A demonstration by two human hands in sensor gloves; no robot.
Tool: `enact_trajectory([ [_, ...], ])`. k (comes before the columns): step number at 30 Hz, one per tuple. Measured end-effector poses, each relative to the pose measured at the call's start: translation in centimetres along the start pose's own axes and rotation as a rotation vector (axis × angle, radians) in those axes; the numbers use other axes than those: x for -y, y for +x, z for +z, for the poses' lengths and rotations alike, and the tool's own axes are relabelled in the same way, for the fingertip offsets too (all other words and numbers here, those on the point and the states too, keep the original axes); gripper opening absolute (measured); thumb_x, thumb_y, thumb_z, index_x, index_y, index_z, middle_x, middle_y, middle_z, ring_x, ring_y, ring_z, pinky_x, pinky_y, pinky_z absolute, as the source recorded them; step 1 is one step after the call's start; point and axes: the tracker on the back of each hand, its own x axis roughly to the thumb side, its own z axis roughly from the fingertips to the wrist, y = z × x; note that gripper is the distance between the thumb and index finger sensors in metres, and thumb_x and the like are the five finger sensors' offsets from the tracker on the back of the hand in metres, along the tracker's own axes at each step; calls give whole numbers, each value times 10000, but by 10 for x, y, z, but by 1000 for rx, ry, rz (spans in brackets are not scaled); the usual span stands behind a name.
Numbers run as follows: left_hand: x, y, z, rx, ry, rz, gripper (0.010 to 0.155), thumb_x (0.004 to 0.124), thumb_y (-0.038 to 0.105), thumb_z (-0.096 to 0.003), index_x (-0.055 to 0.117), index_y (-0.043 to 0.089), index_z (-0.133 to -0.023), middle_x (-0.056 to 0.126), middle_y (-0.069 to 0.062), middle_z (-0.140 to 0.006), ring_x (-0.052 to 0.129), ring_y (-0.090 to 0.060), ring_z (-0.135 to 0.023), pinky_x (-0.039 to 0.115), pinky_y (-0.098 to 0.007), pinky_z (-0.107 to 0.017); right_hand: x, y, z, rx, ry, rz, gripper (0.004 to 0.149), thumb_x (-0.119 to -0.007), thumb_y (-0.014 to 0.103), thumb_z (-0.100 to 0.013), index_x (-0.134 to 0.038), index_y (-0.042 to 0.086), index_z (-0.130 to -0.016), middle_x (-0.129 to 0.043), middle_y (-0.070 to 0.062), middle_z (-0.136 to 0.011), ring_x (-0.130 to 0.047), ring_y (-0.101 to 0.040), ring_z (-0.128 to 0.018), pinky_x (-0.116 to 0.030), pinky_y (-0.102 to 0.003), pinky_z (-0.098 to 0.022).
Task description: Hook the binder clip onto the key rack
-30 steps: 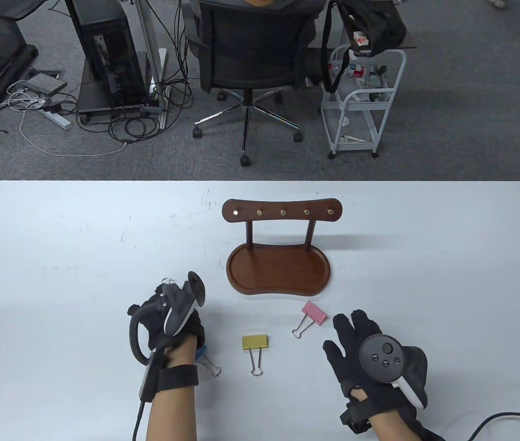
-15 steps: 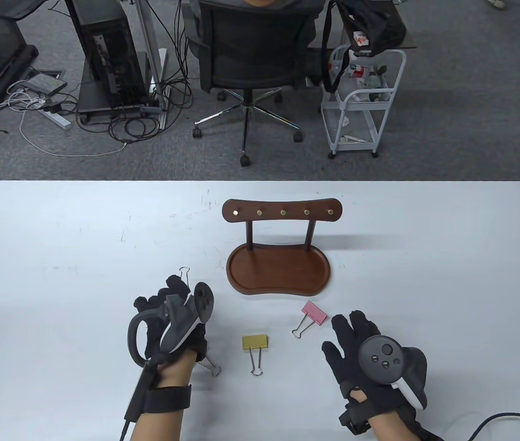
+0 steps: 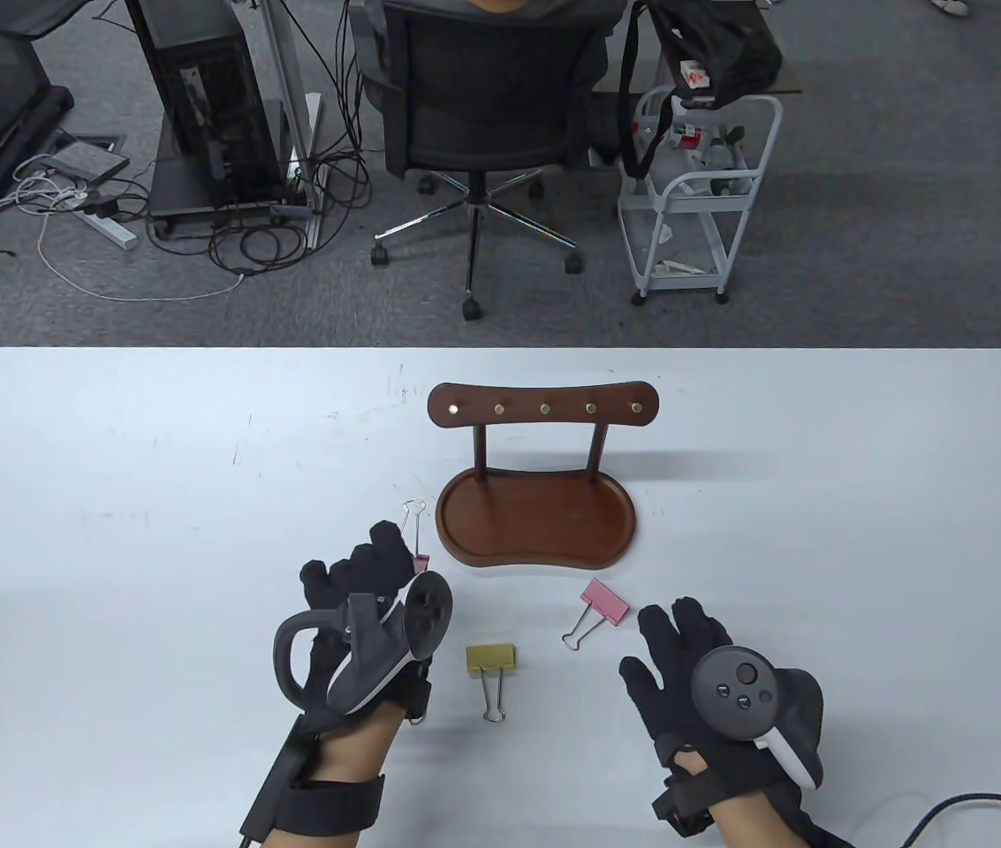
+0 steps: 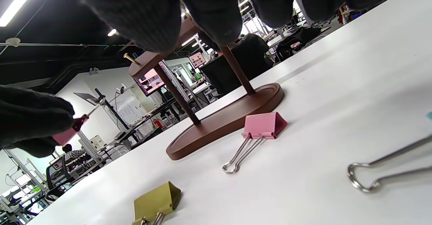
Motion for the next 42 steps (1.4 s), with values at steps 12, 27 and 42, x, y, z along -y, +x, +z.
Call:
enact_trajectory([
  [12,-29,25,-9,30,86,60,794,836,477,-552,612,-26,-1124,836,-274,-1009,910,-513,-846,573,-734,-697,-1,1,0,6,1,-3,686,-758,392,-555,-632,-6,-1100,-488,-422,-1116,-494,-695,-925,-501,-749,-608],
  [27,-39,33,-43,-39,83,64,798,836,479,-554,603,-23,-1128,825,-266,-1020,905,-508,-856,569,-733,-703,-2,1,0,11,7,-13,685,-758,392,-555,-634,-7,-1098,-495,-422,-1113,-501,-694,-923,-504,-748,-607],
  [42,-29,37,-63,-79,43,59,801,835,480,-553,596,-22,-1131,824,-262,-1024,903,-504,-863,564,-736,-704,-3,1,0,10,18,-20,685,-757,391,-556,-634,-9,-1098,-498,-422,-1112,-503,-693,-922,-507,-748,-606],
])
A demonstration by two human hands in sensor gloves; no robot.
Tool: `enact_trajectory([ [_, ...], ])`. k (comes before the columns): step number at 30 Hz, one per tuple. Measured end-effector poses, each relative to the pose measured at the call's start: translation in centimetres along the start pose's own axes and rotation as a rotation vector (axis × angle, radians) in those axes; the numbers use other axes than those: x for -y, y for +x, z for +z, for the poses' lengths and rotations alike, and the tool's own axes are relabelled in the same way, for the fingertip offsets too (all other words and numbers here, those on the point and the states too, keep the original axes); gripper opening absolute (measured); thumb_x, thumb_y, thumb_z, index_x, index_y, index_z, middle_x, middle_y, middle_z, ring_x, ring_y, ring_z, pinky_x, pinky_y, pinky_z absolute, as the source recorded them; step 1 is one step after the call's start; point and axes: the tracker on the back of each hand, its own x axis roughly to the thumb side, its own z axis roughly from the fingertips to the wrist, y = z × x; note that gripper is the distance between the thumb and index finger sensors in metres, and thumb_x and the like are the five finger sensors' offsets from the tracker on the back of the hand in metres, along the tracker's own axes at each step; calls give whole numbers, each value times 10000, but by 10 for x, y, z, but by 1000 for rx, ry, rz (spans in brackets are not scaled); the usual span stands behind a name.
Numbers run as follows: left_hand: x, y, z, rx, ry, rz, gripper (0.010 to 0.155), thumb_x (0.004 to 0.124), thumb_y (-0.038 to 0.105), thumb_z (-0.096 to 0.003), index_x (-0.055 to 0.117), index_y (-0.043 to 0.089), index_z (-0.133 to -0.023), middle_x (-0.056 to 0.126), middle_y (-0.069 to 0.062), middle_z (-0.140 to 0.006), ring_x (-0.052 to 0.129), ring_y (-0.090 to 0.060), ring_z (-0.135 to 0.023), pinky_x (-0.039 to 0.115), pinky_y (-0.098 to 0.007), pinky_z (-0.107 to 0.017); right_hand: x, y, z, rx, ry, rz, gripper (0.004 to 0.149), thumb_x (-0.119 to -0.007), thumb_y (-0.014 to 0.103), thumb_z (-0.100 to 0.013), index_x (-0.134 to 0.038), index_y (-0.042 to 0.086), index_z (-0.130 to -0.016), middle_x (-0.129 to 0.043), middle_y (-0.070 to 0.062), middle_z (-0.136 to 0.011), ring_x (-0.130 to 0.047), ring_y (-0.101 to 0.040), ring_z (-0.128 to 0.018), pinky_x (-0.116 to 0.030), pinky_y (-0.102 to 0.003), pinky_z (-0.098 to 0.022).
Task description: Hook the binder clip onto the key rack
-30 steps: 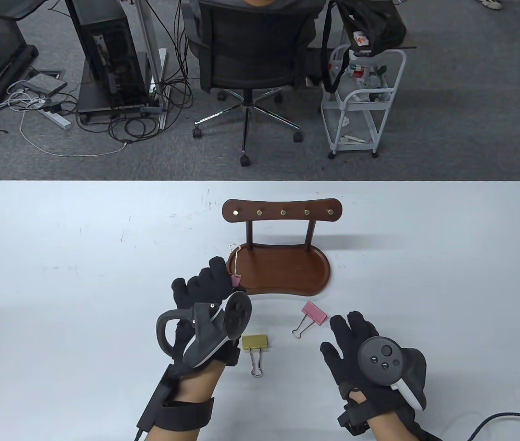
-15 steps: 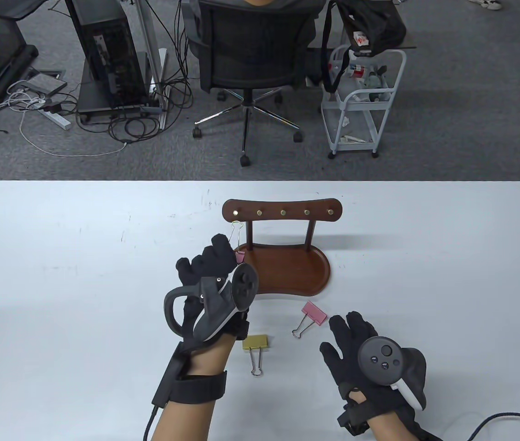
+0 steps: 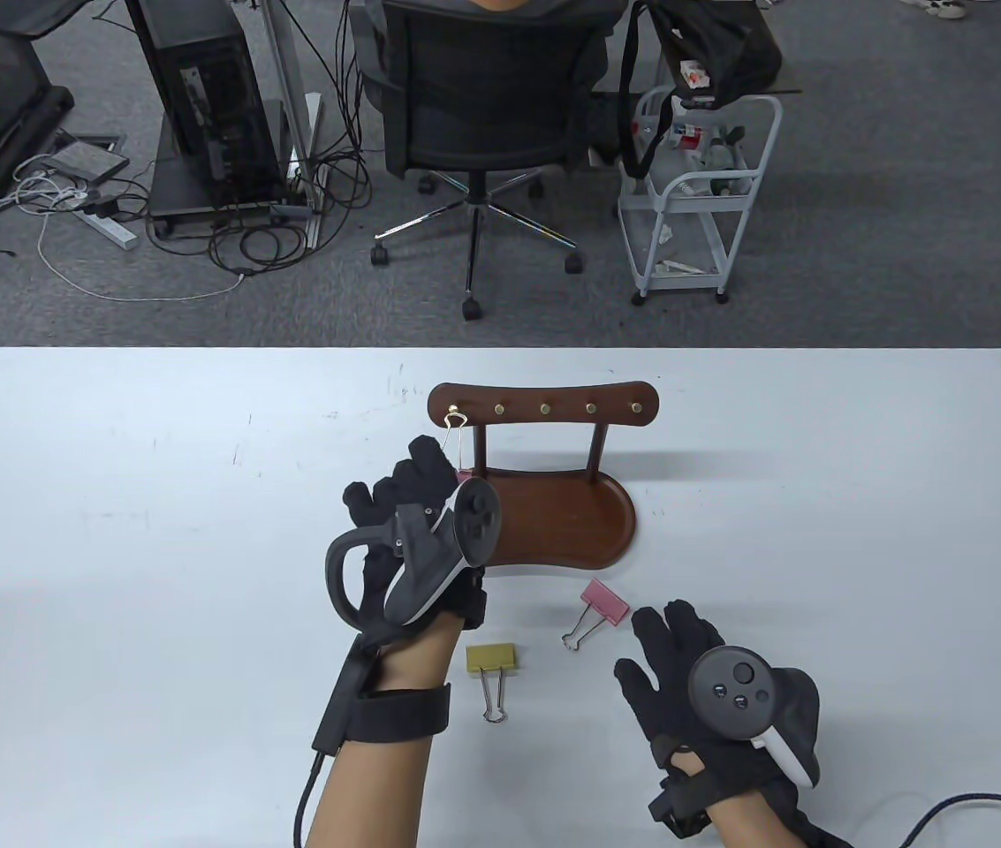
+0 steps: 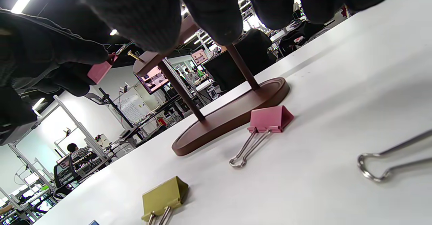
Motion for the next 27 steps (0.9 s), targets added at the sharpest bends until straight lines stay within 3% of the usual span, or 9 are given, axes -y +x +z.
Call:
enact_trajectory([
  [27,11,1,-16,-35,-20,15,810,831,478,-557,573,-22,-1139,802,-253,-1044,889,-497,-880,558,-734,-709,-1,0,-1,-7,18,-16,684,-756,391,-556,-635,-10,-1097,-500,-424,-1110,-504,-692,-922,-508,-746,-606],
])
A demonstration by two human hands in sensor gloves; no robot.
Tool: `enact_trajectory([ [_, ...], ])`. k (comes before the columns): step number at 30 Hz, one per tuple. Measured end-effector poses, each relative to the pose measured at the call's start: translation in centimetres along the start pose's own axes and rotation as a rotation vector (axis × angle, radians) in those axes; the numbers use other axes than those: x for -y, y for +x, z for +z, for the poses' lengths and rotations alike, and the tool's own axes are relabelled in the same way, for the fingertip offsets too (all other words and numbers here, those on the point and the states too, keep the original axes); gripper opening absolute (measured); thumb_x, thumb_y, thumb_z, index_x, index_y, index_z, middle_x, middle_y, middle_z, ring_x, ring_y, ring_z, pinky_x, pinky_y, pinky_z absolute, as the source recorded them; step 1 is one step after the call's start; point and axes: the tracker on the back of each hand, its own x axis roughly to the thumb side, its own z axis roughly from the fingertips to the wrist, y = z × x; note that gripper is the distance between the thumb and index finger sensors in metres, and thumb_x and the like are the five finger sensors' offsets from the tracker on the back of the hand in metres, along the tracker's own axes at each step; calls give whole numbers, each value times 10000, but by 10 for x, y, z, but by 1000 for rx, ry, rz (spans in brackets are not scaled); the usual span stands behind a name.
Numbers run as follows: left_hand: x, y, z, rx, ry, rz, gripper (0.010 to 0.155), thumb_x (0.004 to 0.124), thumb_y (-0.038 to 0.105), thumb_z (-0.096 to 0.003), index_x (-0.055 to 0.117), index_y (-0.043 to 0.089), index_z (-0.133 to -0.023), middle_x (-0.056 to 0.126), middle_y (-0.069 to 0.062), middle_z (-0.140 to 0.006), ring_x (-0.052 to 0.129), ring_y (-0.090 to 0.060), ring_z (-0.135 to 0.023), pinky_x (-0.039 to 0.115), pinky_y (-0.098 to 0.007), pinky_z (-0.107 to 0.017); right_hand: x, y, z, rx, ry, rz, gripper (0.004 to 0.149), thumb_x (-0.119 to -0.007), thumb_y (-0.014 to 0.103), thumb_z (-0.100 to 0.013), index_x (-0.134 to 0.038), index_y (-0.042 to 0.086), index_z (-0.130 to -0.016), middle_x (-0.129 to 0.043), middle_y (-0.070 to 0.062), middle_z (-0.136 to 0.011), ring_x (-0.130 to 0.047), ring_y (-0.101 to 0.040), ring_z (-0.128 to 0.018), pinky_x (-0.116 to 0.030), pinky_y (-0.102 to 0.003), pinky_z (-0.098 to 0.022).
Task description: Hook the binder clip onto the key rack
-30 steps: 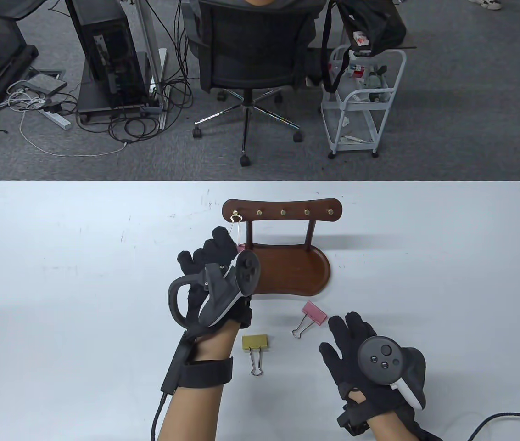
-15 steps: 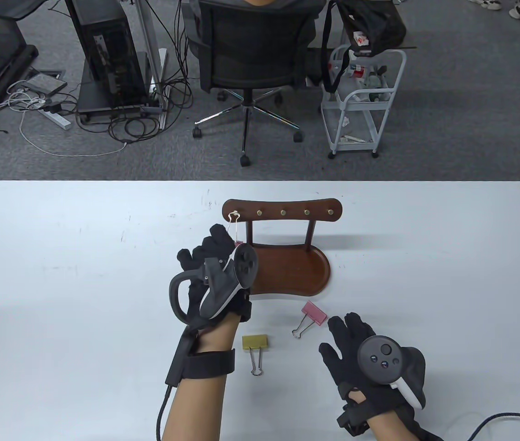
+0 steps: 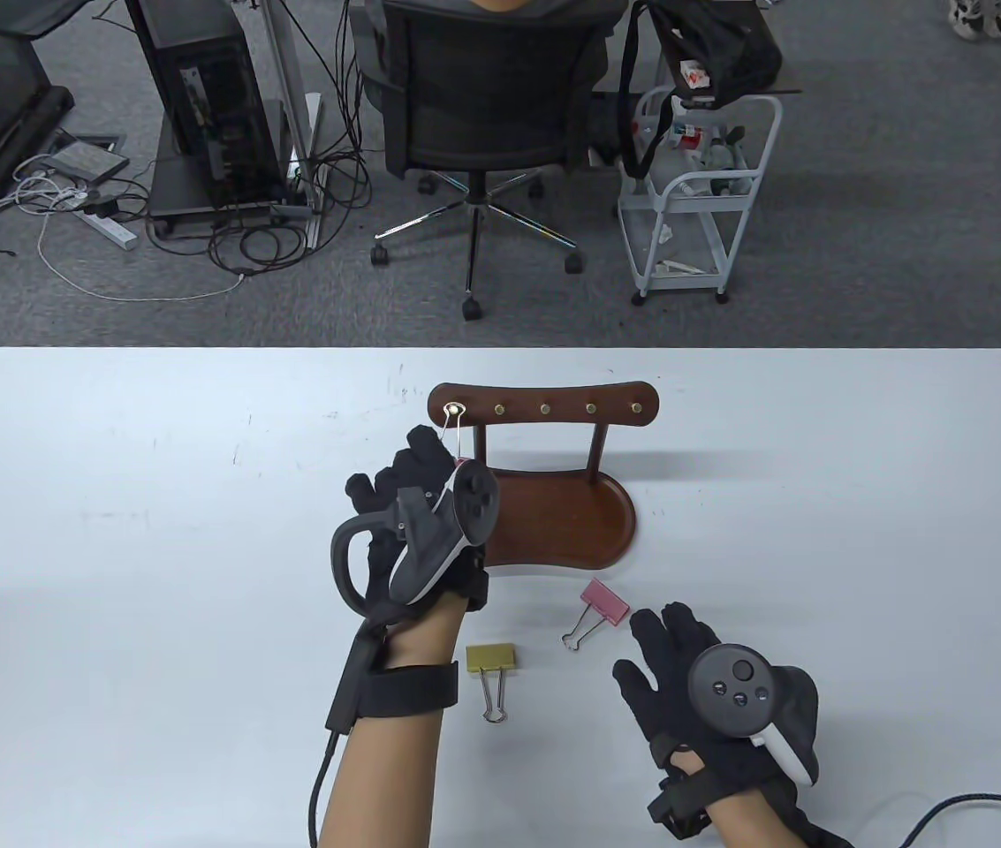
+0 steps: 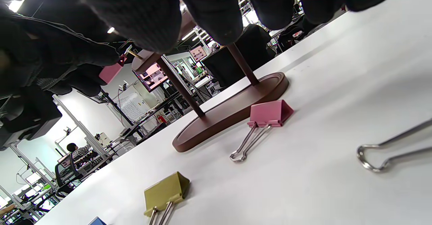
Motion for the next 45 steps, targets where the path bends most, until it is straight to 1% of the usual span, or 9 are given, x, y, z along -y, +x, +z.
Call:
enact_trajectory([
  [8,9,1,-7,-27,-21,-5,813,830,482,-557,576,-29,-1137,802,-255,-1041,891,-498,-877,560,-733,-707,0,0,0,0,1,-4,685,-756,392,-556,-635,-11,-1096,-501,-425,-1109,-504,-693,-922,-507,-746,-606],
  [19,27,2,-18,-71,-61,38,819,830,484,-555,573,-34,-1135,800,-255,-1037,892,-492,-876,569,-727,-705,0,0,0,2,3,-5,685,-756,391,-557,-634,-11,-1097,-504,-425,-1108,-505,-695,-919,-508,-746,-605],
  [27,38,3,-22,-77,-68,2,818,821,493,-558,577,-35,-1134,804,-259,-1031,899,-487,-872,571,-726,-705,-1,0,0,6,6,-5,684,-756,391,-556,-636,-12,-1095,-506,-425,-1107,-509,-694,-918,-508,-746,-605],
  [37,45,3,-25,-90,-77,-4,821,815,501,-558,579,-36,-1133,810,-255,-1026,901,-483,-871,572,-724,-705,-2,1,0,7,6,-2,686,-756,391,-555,-635,-14,-1096,-506,-425,-1107,-508,-693,-918,-509,-745,-605],
  [45,44,1,-25,-91,-87,-4,803,815,486,-574,568,-31,-1137,812,-252,-1033,892,-489,-883,564,-729,-706,-2,1,0,9,9,-2,684,-755,390,-557,-634,-12,-1096,-508,-426,-1106,-508,-695,-917,-510,-745,-605],
])
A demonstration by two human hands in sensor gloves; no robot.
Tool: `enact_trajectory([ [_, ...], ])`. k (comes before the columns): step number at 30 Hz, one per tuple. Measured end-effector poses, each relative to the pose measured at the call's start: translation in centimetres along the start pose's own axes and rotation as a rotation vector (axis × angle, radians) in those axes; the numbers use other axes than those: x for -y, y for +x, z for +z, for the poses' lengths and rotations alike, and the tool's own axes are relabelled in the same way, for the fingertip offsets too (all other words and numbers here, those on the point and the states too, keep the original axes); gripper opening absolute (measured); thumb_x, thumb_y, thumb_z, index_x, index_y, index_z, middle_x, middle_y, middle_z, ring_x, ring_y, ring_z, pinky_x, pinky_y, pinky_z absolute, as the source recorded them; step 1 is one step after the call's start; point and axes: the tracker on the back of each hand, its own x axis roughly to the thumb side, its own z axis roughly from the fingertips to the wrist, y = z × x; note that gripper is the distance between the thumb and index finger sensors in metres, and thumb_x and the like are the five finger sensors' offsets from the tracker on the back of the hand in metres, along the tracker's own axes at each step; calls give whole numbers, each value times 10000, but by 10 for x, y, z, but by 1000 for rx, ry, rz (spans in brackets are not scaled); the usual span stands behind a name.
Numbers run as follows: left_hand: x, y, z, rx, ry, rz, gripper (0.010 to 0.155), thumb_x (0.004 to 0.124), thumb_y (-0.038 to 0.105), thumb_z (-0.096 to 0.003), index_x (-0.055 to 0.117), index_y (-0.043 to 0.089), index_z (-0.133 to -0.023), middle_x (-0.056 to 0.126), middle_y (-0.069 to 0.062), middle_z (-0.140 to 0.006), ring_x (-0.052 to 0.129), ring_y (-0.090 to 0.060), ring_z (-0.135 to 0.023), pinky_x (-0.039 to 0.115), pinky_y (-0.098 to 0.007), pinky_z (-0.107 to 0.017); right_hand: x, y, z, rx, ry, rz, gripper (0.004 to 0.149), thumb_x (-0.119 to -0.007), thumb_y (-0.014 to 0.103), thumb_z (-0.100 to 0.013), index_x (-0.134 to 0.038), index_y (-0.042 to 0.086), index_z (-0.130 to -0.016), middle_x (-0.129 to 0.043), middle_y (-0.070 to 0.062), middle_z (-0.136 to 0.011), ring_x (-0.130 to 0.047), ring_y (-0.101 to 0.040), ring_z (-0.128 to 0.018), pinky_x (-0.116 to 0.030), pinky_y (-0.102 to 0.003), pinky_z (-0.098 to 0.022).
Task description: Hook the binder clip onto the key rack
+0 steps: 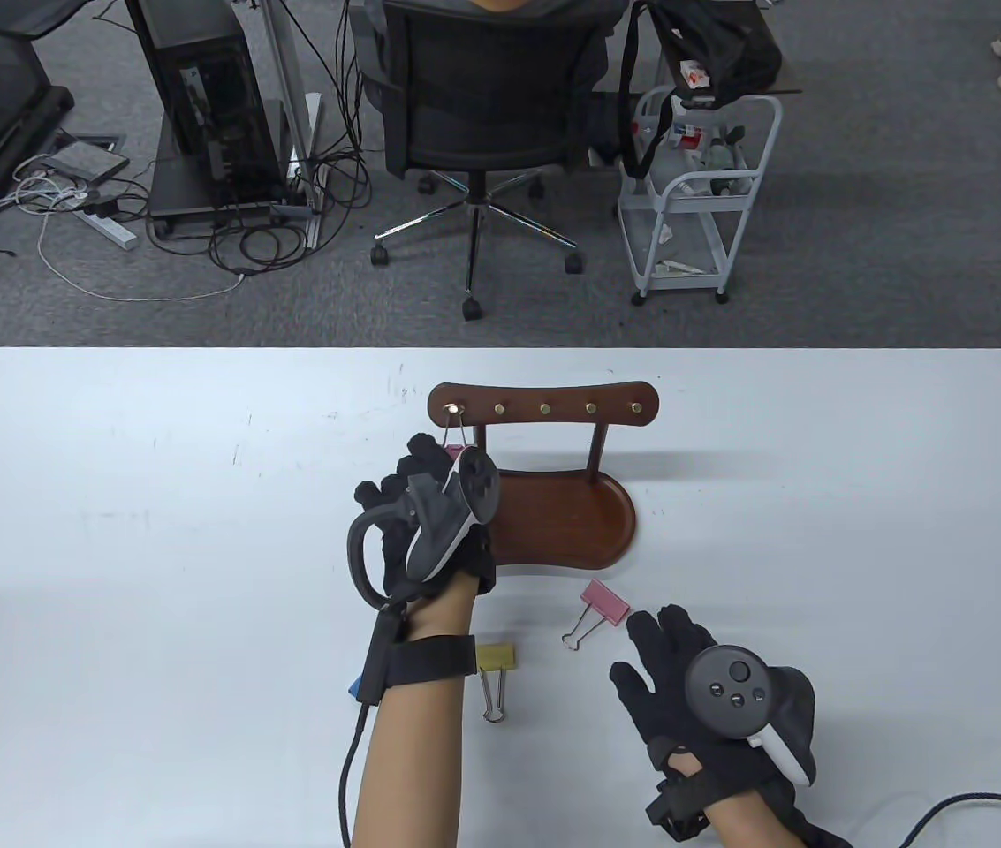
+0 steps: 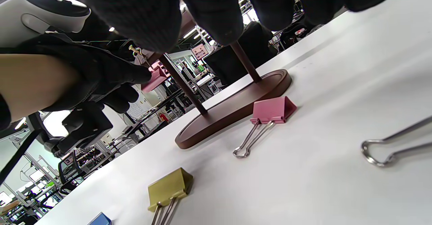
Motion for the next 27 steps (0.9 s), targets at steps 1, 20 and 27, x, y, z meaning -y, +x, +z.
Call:
enact_trajectory([
  [1,0,0,0,0,1,-3,802,816,485,-574,571,-32,-1136,812,-254,-1033,892,-490,-883,563,-731,-705,0,0,0,0,0,-1,685,-755,390,-557,-634,-14,-1096,-508,-426,-1106,-510,-695,-916,-509,-745,-604],
  [20,-30,-17,14,82,0,-13,772,814,488,-570,600,12,-1139,802,-238,-1068,853,-508,-934,556,-733,-710,-3,3,0,23,4,-9,683,-755,389,-555,-638,-15,-1093,-515,-426,-1104,-517,-692,-916,-514,-744,-603],
  [27,-52,-32,29,155,14,-18,763,816,487,-566,616,26,-1140,796,-239,-1079,827,-527,-949,529,-752,-710,-3,2,0,15,1,-14,682,-756,388,-555,-640,-18,-1091,-517,-427,-1102,-518,-691,-916,-514,-744,-603],
])
